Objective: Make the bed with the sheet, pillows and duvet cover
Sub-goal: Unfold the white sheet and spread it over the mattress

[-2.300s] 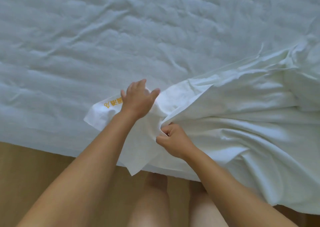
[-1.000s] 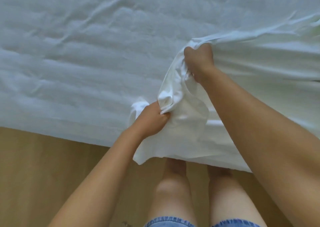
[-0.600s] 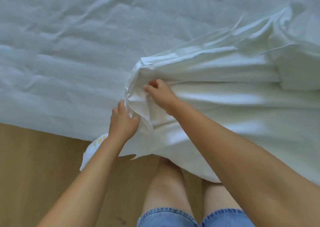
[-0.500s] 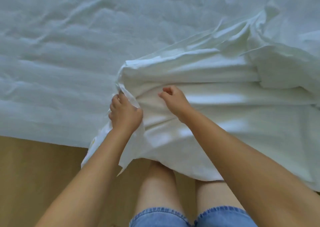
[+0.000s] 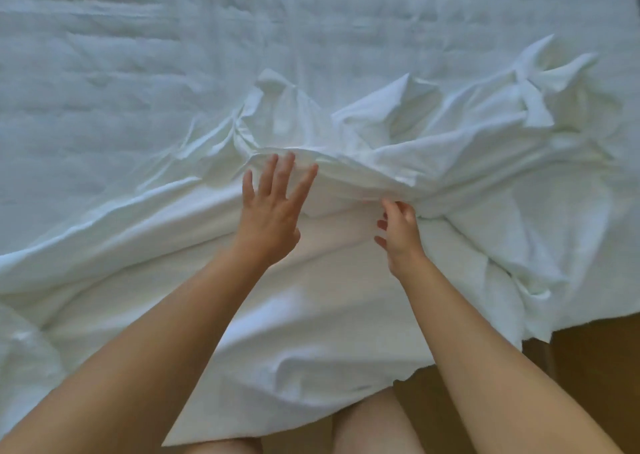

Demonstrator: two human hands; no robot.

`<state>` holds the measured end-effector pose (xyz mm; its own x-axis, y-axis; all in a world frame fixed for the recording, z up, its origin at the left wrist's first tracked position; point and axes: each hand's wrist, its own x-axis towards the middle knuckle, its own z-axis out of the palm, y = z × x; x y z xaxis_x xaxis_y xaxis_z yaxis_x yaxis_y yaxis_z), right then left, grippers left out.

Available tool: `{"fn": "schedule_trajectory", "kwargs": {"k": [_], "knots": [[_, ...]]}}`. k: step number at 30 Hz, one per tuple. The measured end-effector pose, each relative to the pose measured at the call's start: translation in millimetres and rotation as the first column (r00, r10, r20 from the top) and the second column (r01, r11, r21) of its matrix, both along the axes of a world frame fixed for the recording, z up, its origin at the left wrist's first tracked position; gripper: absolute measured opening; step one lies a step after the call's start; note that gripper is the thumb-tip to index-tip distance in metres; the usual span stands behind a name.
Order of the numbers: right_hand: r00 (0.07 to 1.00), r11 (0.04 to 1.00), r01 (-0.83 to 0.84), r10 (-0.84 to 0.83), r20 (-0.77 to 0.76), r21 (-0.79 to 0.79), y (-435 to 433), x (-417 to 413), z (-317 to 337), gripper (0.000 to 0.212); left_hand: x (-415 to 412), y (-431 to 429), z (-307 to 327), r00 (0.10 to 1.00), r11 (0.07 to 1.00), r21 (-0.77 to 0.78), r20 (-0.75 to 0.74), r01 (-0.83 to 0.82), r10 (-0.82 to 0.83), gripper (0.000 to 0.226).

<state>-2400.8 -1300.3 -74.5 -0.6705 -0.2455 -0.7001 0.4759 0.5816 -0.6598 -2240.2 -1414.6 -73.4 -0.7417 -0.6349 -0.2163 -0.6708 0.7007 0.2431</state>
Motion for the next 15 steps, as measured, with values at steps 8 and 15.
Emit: {"fn": "schedule_trajectory", "kwargs": {"k": [8, 15], "knots": [[0.873, 0.830, 0.469, -0.384, 0.299, -0.301, 7.3, -172.3, -7.9, 0.087, -212.0, 18.9, -26.4, 0.926, 0.947, -0.034, 0.221, 0.320, -0.306, 0.109], [0.998, 0.913, -0.031, 0.053, 0.042, -0.406, -61.0, -224.7, -1.7, 0.075, -212.5, -70.7, 17.9, 0.969, 0.981, 0.031, -0.149, -0.194, 0.196, 0.036]]}}
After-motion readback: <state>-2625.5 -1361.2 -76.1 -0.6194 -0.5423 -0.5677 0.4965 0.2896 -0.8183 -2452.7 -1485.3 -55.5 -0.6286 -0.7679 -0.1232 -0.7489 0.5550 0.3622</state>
